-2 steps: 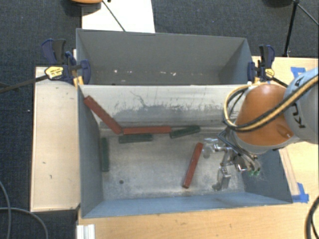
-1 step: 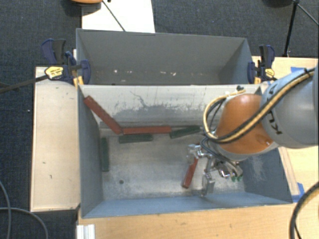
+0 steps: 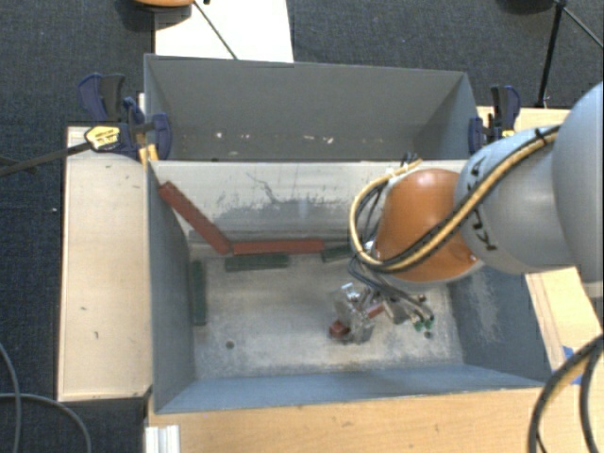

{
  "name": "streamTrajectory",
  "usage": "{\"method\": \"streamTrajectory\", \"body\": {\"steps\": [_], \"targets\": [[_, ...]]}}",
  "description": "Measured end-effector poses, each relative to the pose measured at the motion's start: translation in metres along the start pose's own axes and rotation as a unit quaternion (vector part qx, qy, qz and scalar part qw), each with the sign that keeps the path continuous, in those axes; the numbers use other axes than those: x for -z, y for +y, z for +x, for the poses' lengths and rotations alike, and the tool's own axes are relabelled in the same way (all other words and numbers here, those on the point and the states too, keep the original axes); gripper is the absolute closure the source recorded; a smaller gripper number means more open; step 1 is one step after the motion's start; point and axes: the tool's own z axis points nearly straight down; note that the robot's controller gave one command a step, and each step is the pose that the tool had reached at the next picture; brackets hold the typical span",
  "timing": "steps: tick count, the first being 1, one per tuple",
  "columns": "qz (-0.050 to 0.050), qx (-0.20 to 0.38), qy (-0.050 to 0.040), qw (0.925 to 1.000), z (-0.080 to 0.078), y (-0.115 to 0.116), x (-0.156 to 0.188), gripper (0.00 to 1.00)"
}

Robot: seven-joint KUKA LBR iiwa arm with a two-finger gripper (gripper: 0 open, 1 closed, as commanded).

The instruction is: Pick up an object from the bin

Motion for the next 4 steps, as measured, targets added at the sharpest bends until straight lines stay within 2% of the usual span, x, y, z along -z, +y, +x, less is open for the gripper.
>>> {"method": "streamTrajectory", "body": {"steps": [4], "targets": [[0.000, 0.008, -0.0002, 1.0000, -0.0001, 0.0001, 0.0000, 1.00]]}}
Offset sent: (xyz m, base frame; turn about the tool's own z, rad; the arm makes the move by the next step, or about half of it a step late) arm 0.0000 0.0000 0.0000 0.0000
